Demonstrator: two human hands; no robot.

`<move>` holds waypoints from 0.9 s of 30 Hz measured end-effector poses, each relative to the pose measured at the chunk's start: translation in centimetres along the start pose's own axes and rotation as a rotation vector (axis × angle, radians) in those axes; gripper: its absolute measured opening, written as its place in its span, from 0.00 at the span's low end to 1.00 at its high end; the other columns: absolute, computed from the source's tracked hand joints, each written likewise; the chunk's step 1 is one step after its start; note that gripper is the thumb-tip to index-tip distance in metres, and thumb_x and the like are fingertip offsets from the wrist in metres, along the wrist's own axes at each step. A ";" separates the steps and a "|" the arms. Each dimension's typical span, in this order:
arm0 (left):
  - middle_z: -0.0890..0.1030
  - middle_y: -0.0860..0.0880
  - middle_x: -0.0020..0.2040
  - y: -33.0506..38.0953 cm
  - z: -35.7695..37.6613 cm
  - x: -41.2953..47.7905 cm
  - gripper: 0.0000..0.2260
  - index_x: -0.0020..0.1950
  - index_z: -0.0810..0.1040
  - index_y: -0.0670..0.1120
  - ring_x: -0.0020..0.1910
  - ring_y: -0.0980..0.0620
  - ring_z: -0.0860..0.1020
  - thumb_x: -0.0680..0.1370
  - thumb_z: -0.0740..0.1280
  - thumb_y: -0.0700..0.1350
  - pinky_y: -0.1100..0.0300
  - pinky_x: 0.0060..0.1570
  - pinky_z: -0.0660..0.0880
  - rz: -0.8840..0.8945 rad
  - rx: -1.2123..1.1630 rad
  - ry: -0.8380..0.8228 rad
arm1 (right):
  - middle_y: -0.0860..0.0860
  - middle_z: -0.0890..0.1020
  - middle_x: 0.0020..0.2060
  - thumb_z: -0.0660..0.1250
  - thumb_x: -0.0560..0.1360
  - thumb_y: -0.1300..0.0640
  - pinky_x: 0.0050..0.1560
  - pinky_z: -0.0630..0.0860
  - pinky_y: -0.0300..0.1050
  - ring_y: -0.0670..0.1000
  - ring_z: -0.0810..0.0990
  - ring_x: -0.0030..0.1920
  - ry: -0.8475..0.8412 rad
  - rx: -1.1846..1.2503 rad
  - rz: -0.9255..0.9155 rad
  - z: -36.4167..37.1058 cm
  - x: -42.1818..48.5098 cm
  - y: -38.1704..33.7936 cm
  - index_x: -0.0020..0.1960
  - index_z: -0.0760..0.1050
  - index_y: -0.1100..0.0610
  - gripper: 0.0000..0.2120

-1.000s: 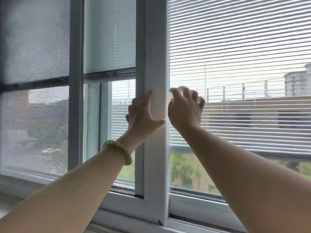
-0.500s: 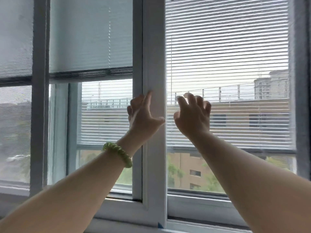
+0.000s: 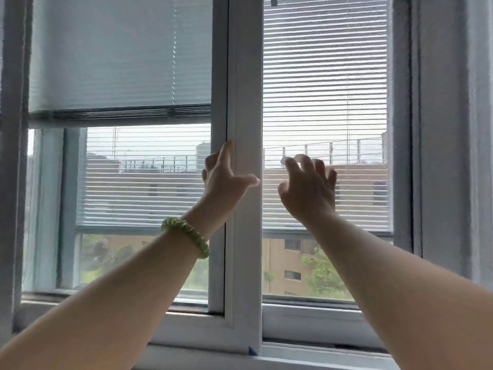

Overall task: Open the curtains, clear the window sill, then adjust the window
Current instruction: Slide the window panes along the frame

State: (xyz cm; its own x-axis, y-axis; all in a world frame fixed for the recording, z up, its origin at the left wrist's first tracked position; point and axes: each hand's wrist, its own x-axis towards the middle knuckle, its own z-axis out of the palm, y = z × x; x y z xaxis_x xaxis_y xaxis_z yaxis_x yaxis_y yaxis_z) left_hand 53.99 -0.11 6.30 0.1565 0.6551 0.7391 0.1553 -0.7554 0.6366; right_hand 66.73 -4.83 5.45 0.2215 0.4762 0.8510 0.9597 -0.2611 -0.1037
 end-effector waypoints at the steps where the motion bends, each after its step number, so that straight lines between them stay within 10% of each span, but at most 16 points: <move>1: 0.61 0.49 0.69 0.1 0.4 0.0 0.39 0.76 0.54 0.52 0.68 0.49 0.60 0.71 0.71 0.40 0.55 0.65 0.64 0.003 -0.020 -0.014 | 0.53 0.68 0.69 0.59 0.75 0.56 0.67 0.60 0.55 0.57 0.66 0.67 -0.008 0.000 0.001 -0.1 0.0 0.3 0.68 0.64 0.52 0.21; 7: 0.62 0.50 0.57 0.9 1.6 0.1 0.43 0.77 0.46 0.54 0.58 0.53 0.60 0.71 0.69 0.40 0.58 0.62 0.64 0.130 0.276 -0.035 | 0.53 0.66 0.71 0.60 0.76 0.54 0.67 0.60 0.55 0.58 0.64 0.69 -0.025 -0.019 0.000 -0.9 0.4 0.8 0.70 0.62 0.50 0.23; 18: 0.59 0.46 0.71 0.6 3.8 -0.5 0.35 0.76 0.51 0.54 0.68 0.46 0.61 0.73 0.62 0.61 0.51 0.64 0.64 0.253 0.574 0.074 | 0.53 0.65 0.72 0.61 0.76 0.54 0.67 0.59 0.54 0.57 0.63 0.70 -0.034 -0.093 0.060 -1.9 1.0 0.2 0.72 0.60 0.48 0.25; 27: 0.57 0.49 0.74 1.4 5.7 -2.3 0.41 0.76 0.45 0.56 0.66 0.46 0.63 0.71 0.67 0.48 0.53 0.60 0.66 0.029 0.279 0.175 | 0.54 0.67 0.70 0.60 0.75 0.56 0.68 0.60 0.55 0.58 0.64 0.69 -0.045 -0.078 0.040 -2.4 -0.7 2.0 0.71 0.61 0.50 0.25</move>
State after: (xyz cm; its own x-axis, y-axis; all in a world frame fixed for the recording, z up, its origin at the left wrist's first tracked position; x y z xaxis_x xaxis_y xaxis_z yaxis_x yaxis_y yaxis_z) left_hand 59.44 -2.64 4.21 -0.0020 0.6028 0.7979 0.4182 -0.7243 0.5482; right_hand 68.09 -7.70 5.88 0.2682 0.5009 0.8229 0.9341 -0.3442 -0.0949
